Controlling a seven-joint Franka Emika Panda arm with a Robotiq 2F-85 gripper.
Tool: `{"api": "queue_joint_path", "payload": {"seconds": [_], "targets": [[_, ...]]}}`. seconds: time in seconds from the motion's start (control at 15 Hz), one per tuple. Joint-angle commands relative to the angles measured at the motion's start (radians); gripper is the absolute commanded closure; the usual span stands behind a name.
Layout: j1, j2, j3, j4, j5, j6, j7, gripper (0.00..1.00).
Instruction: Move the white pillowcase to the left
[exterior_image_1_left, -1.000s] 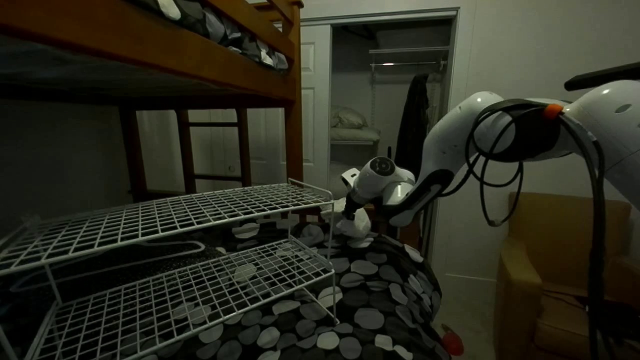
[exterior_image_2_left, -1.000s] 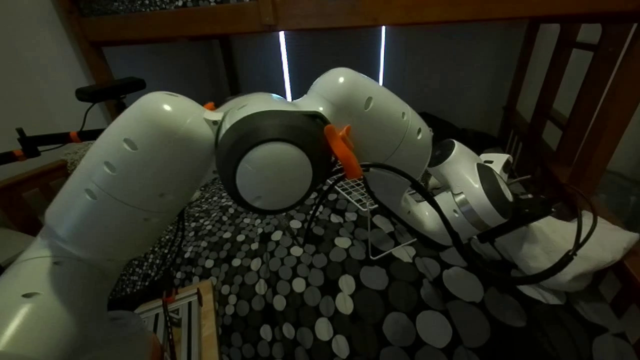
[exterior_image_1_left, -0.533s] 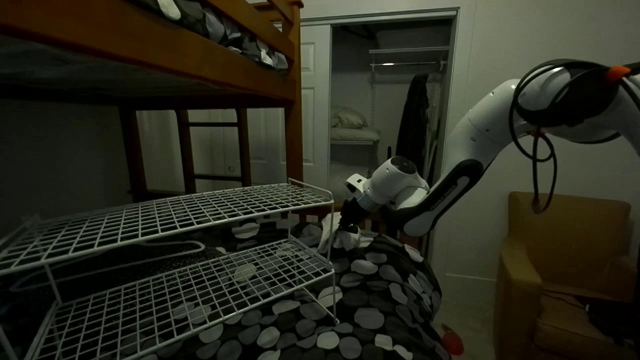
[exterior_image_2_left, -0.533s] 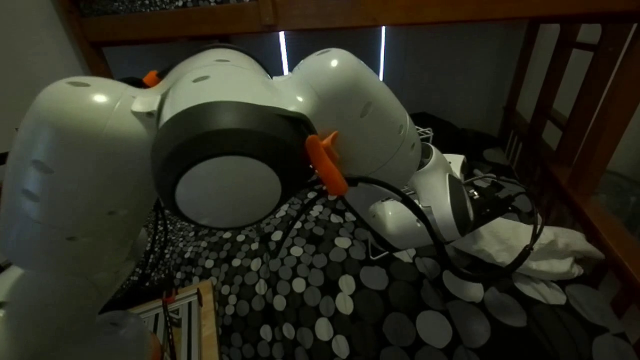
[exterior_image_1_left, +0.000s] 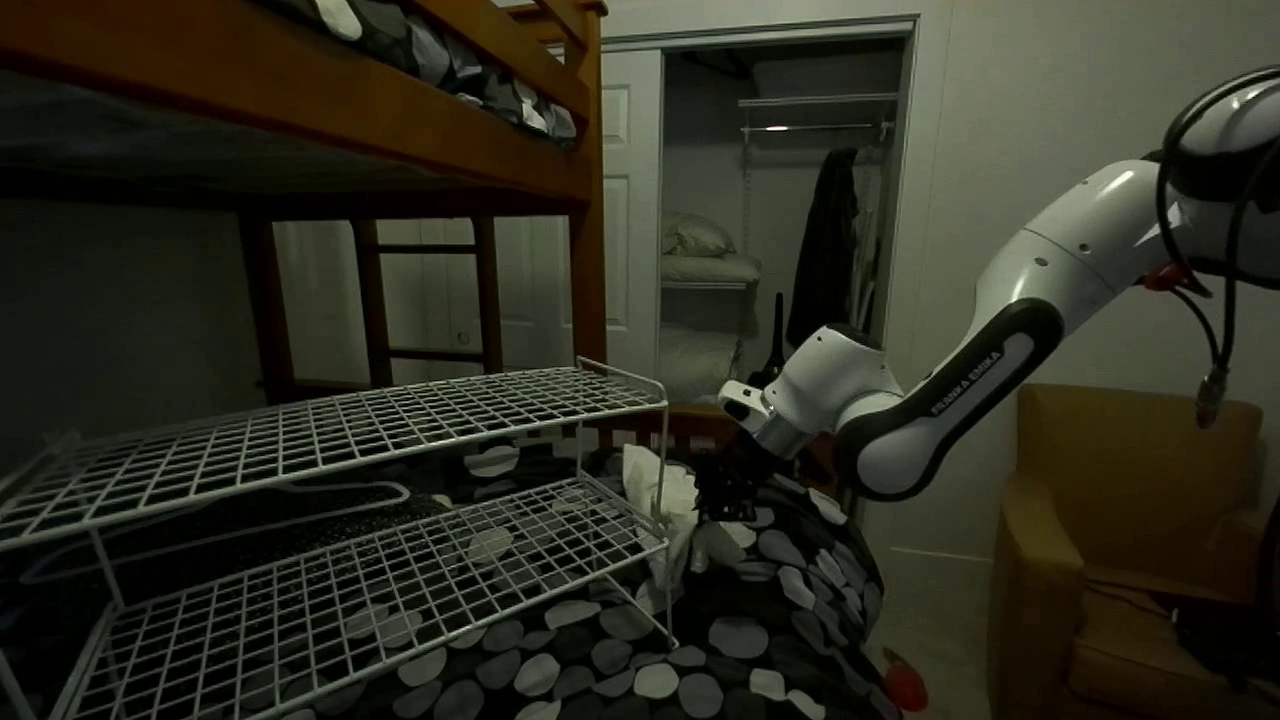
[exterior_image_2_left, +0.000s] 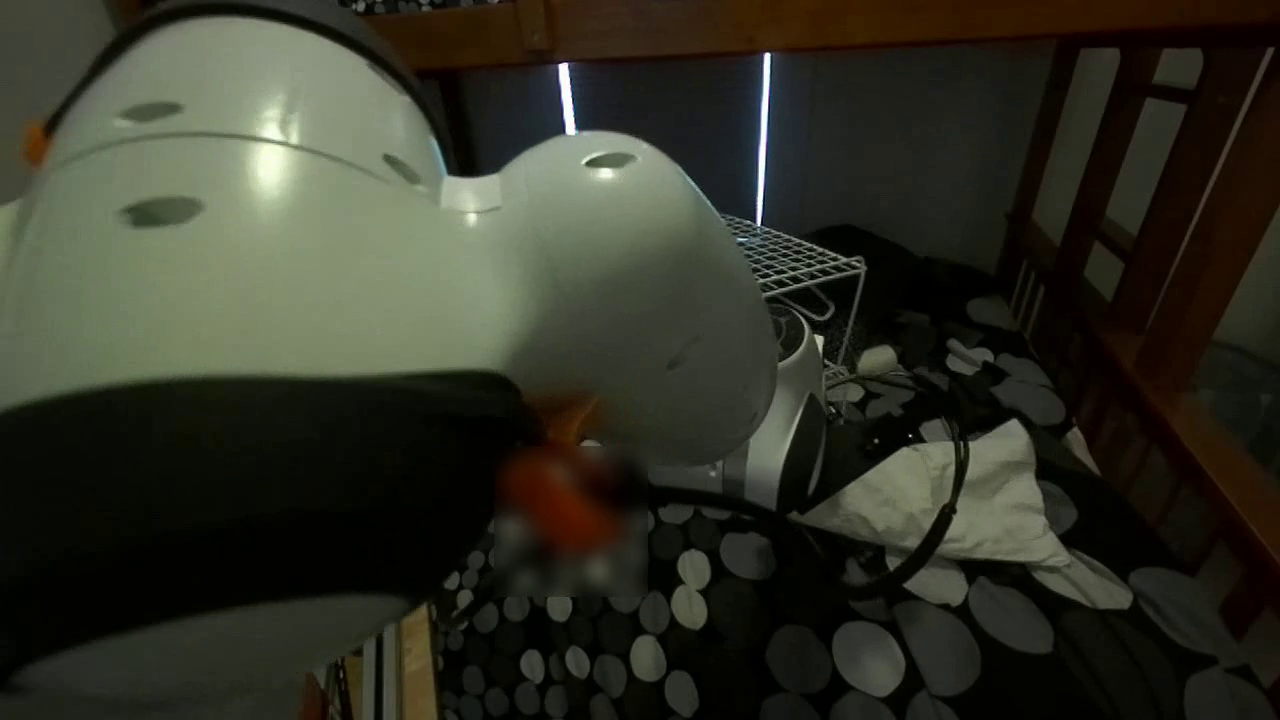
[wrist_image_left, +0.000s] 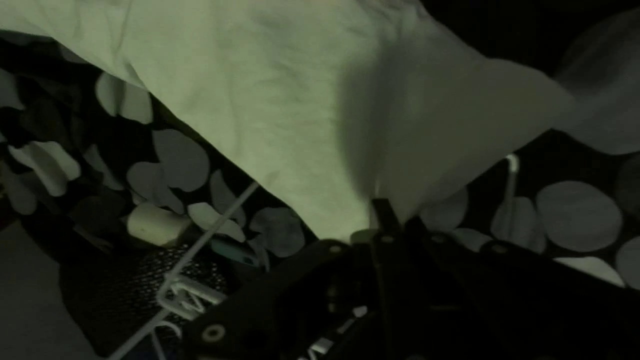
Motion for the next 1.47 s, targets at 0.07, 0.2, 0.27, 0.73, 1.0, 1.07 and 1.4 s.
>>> {"api": "queue_joint_path", "payload": {"seconds": [0.07,0.2,0.27,0.73,1.0,1.07,1.4], "targets": [[-0.228,0.066,0.249,-0.009,0.155,-0.253,-0.211,0.57],[-0.207,-0.030,0.223,0.015,0.260,-0.240,-0.227,0.41],[-0.196,-0.076,0.204,0.033,0.283,-0.233,-0.193,0.34],[-0.121,-0.270,0.142,0.209,0.710,-0.615,-0.292,0.00],[0.000,-0.353,0.033,0.347,0.948,-0.928,-0.290,0.00],[0.058,-0.373,-0.024,0.393,0.983,-1.003,-0.253,0.00],[0.372,-0.458,-0.339,0.498,1.104,-1.129,-0.018,0.00]]}}
